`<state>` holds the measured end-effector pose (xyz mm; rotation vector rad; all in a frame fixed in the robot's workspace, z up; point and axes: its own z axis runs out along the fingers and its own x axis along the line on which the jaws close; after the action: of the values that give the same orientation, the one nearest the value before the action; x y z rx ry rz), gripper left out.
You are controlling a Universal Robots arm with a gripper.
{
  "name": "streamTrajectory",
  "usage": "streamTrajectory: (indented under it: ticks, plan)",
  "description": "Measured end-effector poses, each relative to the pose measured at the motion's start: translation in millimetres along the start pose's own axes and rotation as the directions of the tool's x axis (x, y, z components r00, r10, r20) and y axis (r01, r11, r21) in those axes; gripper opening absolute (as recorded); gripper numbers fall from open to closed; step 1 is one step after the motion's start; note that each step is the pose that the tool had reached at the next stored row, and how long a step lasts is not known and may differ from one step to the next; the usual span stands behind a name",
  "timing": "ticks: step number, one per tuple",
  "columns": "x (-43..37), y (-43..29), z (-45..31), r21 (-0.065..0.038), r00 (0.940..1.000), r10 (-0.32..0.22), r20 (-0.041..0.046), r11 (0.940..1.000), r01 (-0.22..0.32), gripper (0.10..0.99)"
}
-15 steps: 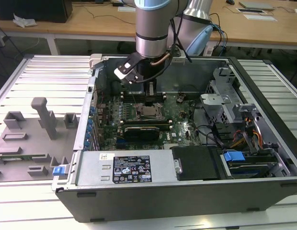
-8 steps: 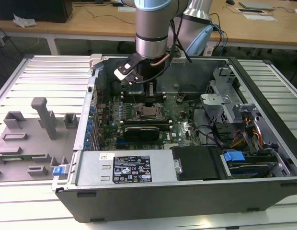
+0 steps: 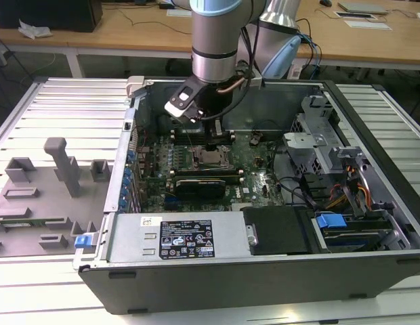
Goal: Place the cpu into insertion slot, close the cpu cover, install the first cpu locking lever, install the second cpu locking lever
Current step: 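Close the cpu cover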
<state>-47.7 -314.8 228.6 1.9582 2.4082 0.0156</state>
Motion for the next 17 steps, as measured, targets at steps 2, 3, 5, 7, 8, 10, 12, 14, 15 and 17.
streamTrajectory:
  ticks: [2,3,5,7,8,10,12,14,15,17]
  plan:
    - [0.0,0.0,0.0,-0.001,0.9989,-0.046,-0.0014,0.9989,0.046,0.106]
    - [0.0,0.0,0.0,-0.001,0.9979,-0.064,-0.0018,0.9979,0.064,0.106]
    - [0.0,0.0,0.1,-0.003,0.9926,-0.122,-0.0034,0.9926,0.122,0.106]
    - [0.0,0.0,0.1,-0.004,0.9836,-0.180,-0.0049,0.9836,0.180,0.106]
    - [0.0,0.0,0.2,-0.005,0.9791,-0.203,-0.0054,0.9791,0.203,0.106]
    - [0.0,0.0,0.5,-0.006,0.9685,-0.249,-0.0062,0.9685,0.249,0.106]
    - [0.0,0.0,0.8,-0.008,0.9562,-0.293,-0.0070,0.9562,0.293,0.106]
    - [0.0,-0.1,1.2,-0.009,0.9409,-0.339,-0.0079,0.9409,0.338,0.106]
    - [0.0,-0.1,1.4,-0.010,0.9321,-0.362,-0.0083,0.9321,0.362,0.106]
    - [0.0,-0.1,1.9,-0.011,0.9112,-0.412,-0.0087,0.9112,0.412,0.106]
